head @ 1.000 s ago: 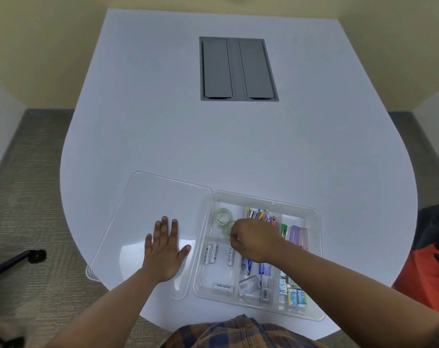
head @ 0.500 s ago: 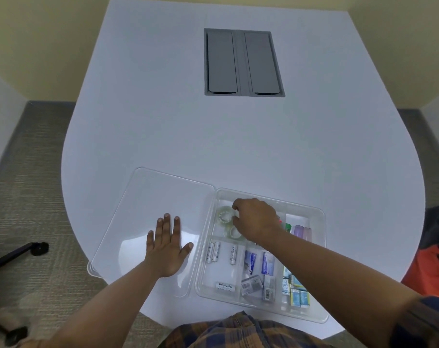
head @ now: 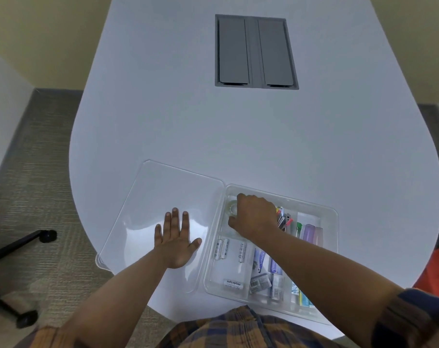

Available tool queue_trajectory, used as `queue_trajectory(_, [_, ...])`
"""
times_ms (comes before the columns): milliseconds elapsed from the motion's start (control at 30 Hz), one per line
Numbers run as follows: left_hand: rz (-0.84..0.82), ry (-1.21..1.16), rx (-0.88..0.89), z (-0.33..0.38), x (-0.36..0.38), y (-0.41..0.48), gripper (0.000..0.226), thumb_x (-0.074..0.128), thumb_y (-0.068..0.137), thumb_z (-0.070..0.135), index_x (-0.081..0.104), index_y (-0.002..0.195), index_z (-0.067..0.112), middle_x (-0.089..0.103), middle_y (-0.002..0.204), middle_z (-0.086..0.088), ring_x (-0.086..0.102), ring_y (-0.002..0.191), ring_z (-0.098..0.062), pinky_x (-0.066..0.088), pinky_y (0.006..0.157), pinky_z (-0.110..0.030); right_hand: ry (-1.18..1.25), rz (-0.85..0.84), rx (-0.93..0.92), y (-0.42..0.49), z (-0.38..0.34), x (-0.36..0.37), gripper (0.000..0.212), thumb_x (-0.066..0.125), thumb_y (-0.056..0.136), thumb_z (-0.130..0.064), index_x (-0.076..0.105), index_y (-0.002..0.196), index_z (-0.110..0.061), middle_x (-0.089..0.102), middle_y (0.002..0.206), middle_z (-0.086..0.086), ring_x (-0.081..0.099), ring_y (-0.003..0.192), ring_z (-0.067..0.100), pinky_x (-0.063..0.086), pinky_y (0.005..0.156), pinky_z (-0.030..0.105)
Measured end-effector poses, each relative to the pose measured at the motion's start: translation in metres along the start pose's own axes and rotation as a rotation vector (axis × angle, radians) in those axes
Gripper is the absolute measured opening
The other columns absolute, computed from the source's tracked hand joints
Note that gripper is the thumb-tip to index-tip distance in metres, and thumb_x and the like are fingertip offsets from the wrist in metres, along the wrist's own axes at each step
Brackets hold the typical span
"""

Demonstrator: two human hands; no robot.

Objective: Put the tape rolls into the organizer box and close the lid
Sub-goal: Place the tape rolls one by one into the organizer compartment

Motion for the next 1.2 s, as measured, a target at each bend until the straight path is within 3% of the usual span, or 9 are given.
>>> queue_trajectory(333, [-0.003, -0.019, 0.001, -0.004, 0.004, 0.003, 0.083, 0.022, 0.093, 0.061, -0.045, 0.124, 0.023, -0.053, 0.131, 0.002, -0.047, 0.124, -0.014, -0.021, 0.111, -0.049, -0.041, -0.027, 0.026, 0.006, 0.002, 0.005, 0.048, 0.066, 0.079, -0.052, 0.051, 0.106, -0.015, 0.067, 0.093, 0.005, 0.065, 0.085, 0.029, 0.040, 0.061, 0.032])
queue_trajectory(600, [0.005, -0.011, 0.001, -0.005, 0.005, 0.006, 0.084, 0.020, 0.091, 0.064, -0.047, 0.123, 0.025, -0.056, 0.128, 0.004, -0.050, 0.121, -0.015, -0.022, 0.110, -0.049, -0.048, -0.089, 0.094, 0.010, -0.003, 0.004, 0.048, 0.066, 0.076, -0.056, 0.059, 0.104, -0.017, 0.067, 0.096, 0.003, 0.065, 0.090, 0.026, 0.038, 0.063, 0.030])
queue_trajectory(833, [0.003, -0.008, 0.000, -0.006, 0.006, 0.007, 0.084, 0.020, 0.091, 0.064, -0.049, 0.121, 0.025, -0.058, 0.126, 0.004, -0.054, 0.115, -0.014, -0.023, 0.110, -0.049, -0.018, -0.018, 0.110, 0.007, -0.001, 0.007, 0.030, 0.065, 0.081, -0.034, 0.053, 0.098, -0.013, 0.067, 0.093, 0.005, 0.066, 0.084, 0.027, 0.035, 0.059, 0.030])
queue_trajectory(1033, [0.014, -0.018, -0.003, -0.005, 0.005, 0.005, 0.085, 0.021, 0.091, 0.064, -0.047, 0.123, 0.025, -0.056, 0.129, 0.003, -0.049, 0.121, -0.014, -0.021, 0.110, -0.049, 0.035, 0.003, 0.111, 0.000, 0.001, 0.007, 0.051, 0.068, 0.078, -0.054, 0.050, 0.100, -0.012, 0.067, 0.089, 0.006, 0.067, 0.083, 0.028, 0.037, 0.057, 0.030])
queue_trajectory(1100, [0.009, -0.022, -0.003, -0.005, 0.005, 0.005, 0.085, 0.021, 0.091, 0.064, -0.047, 0.123, 0.024, -0.055, 0.130, 0.003, -0.049, 0.121, -0.015, -0.022, 0.110, -0.049, 0.037, -0.028, 0.108, -0.002, 0.006, 0.006, 0.046, 0.067, 0.080, -0.051, 0.052, 0.101, -0.013, 0.066, 0.091, 0.005, 0.066, 0.084, 0.027, 0.037, 0.058, 0.029])
queue_trajectory(1200, [0.014, -0.025, -0.004, -0.005, 0.004, 0.004, 0.085, 0.021, 0.092, 0.063, -0.046, 0.125, 0.021, -0.054, 0.131, 0.002, -0.047, 0.124, -0.015, -0.021, 0.111, -0.049, 0.025, -0.090, 0.086, -0.004, 0.013, 0.003, 0.023, 0.062, 0.081, -0.032, 0.058, 0.095, -0.013, 0.067, 0.093, 0.007, 0.064, 0.084, 0.029, 0.040, 0.059, 0.030])
Point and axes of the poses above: each hand's wrist, its own y-axis towards the middle knuckle, its own x-axis out of the palm, z = x × y, the point moved 4 cm from there along y, towards the middle knuckle
